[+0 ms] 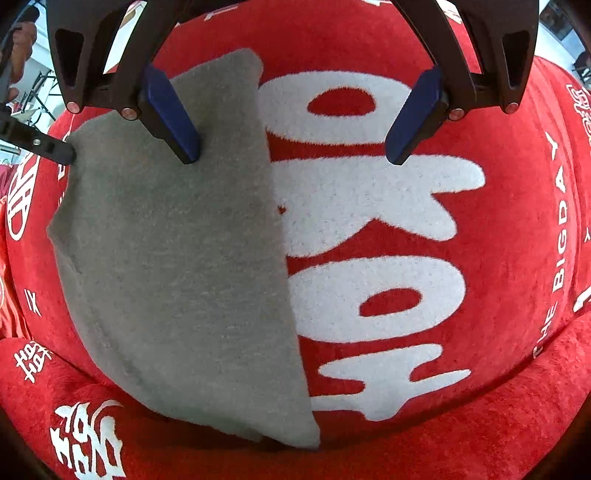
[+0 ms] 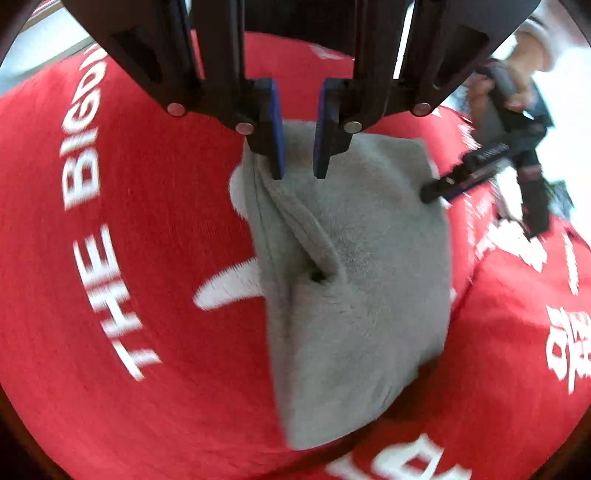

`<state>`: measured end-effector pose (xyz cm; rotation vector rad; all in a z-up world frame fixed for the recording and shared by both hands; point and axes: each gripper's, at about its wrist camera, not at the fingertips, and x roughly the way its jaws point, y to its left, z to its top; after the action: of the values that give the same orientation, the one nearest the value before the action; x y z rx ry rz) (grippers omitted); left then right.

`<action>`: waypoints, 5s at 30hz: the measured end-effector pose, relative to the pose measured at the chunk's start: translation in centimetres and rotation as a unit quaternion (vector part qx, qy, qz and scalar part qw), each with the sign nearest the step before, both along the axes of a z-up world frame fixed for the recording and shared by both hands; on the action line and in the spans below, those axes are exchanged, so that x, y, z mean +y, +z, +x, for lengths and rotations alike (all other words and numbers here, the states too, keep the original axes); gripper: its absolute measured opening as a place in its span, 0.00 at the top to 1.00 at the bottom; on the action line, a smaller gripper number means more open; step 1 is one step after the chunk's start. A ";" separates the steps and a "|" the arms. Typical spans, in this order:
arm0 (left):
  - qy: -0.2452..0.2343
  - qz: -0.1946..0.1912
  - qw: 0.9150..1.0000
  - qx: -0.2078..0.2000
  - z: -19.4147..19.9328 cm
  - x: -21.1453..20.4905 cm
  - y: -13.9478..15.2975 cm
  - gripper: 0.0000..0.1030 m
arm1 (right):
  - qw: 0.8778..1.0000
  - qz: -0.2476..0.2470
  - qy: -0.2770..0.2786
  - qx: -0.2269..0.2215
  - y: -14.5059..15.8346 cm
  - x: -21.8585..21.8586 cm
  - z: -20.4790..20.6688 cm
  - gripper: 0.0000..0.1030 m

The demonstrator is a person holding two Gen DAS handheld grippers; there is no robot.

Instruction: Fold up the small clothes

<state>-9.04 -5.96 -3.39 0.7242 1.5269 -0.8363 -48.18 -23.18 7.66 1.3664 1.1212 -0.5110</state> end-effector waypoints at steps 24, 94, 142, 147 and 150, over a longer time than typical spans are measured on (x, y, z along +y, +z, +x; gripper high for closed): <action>-0.132 0.027 0.990 -0.032 -0.5 0.9 5.6 0.02 | 0.985 -0.033 -0.157 -0.067 5.4 8.1 3.3 0.00; 0.024 -0.001 1.000 -0.015 -3.4 -6.0 0.4 0.02 | 0.998 0.045 -0.015 -0.032 0.7 -7.4 6.7 0.00; 0.020 -0.128 0.986 0.100 1.8 -7.0 -0.8 0.56 | 0.988 0.111 -0.012 -0.109 -3.5 -8.1 11.5 0.57; 0.009 -0.153 0.982 0.109 2.4 -5.3 1.9 0.58 | 0.980 0.121 -0.039 -0.151 -2.0 -7.6 11.0 0.64; 0.004 -0.168 0.980 0.104 2.6 -2.9 4.3 0.59 | 0.978 0.120 -0.032 -0.167 0.0 -6.2 11.4 0.64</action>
<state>-6.47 -8.83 0.93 0.3917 1.5188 -1.1591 -36.77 -29.35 7.65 1.6328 0.8846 -0.1826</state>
